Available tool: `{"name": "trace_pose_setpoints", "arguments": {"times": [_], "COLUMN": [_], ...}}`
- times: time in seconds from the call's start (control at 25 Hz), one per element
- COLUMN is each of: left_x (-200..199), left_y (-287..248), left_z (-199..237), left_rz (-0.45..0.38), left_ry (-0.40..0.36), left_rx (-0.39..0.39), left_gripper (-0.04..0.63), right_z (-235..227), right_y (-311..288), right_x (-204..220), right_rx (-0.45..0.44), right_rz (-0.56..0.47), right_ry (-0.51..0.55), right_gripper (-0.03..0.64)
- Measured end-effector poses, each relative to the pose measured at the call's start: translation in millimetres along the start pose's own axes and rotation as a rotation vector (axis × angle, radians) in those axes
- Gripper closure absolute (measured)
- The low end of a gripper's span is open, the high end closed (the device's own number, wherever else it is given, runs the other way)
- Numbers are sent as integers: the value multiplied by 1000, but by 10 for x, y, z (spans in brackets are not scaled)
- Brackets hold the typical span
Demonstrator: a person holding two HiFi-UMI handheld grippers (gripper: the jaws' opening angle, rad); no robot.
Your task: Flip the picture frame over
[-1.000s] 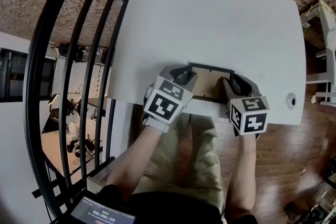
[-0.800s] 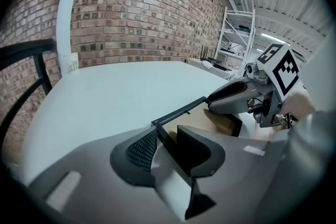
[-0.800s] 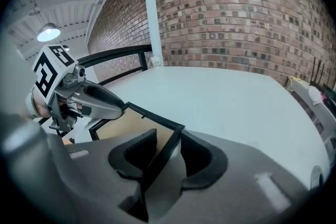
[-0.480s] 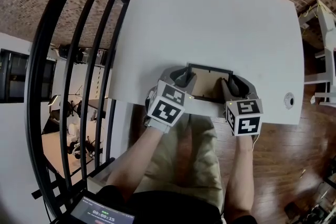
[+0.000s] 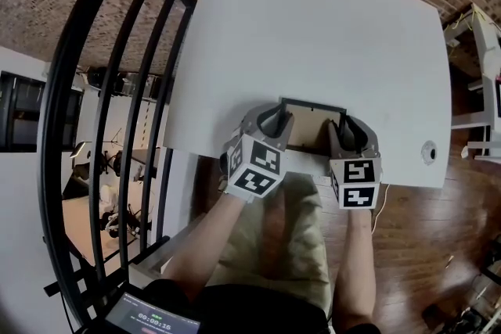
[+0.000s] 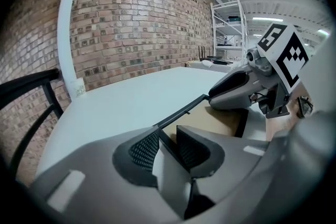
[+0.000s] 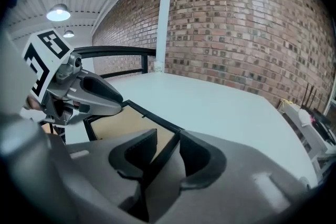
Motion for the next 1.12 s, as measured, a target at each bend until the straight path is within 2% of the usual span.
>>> {"name": "trace_pose_setpoints", "arguments": {"times": [0.28, 0.32, 0.48, 0.92, 1.0, 1.12], "left_x": [0, -1, -12, -14, -21, -59], "left_y": [25, 34, 48, 44, 57, 111], "left_z": [-23, -23, -17, -27, -17, 25], "left_rz": [-23, -31, -49, -40, -54, -118], "left_ry": [-4, -2, 6, 3, 16, 64], "left_rx": [20, 25, 31, 21, 21, 31], "left_gripper": [485, 505, 511, 509, 506, 503], "right_z": [44, 56, 99, 81, 84, 93], "right_y": [35, 40, 63, 68, 70, 70], "right_x": [5, 3, 4, 2, -3, -8], "right_rx": [24, 27, 45, 63, 60, 53], "right_rz": [-35, -43, -70, -61, -67, -82], "right_ry": [47, 52, 88, 64, 60, 45], "right_gripper": [499, 496, 476, 459, 453, 408]}}
Point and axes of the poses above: the fingertips, and each gripper's own axes: y backward along the fingers, z to its left, x out of its underside, the point moved 3 cm from there along y, backward along the fingers, and after that the axes turned 11 degrees about y, right-handed, at the moved point
